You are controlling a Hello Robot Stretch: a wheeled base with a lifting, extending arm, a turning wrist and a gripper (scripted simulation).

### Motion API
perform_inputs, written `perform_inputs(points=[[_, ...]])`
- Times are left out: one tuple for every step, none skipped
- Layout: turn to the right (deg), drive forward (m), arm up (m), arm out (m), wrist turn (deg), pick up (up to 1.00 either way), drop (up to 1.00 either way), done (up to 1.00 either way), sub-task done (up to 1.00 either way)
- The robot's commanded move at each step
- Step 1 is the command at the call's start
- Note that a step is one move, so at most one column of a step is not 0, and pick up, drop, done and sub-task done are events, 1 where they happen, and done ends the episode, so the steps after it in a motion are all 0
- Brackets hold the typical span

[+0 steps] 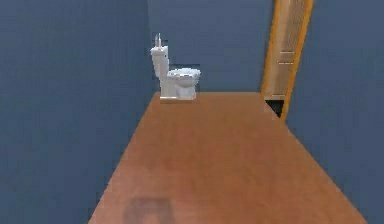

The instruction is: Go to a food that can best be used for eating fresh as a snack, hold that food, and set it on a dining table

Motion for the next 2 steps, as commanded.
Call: perform_inputs(points=[[18.0,0.0,0.0,0.0,0.0,0.0,0.0,0.0,0.0],[0.0,1.0,0.0,0.0,0.0,0.0,0.0,0.0,0.0]])
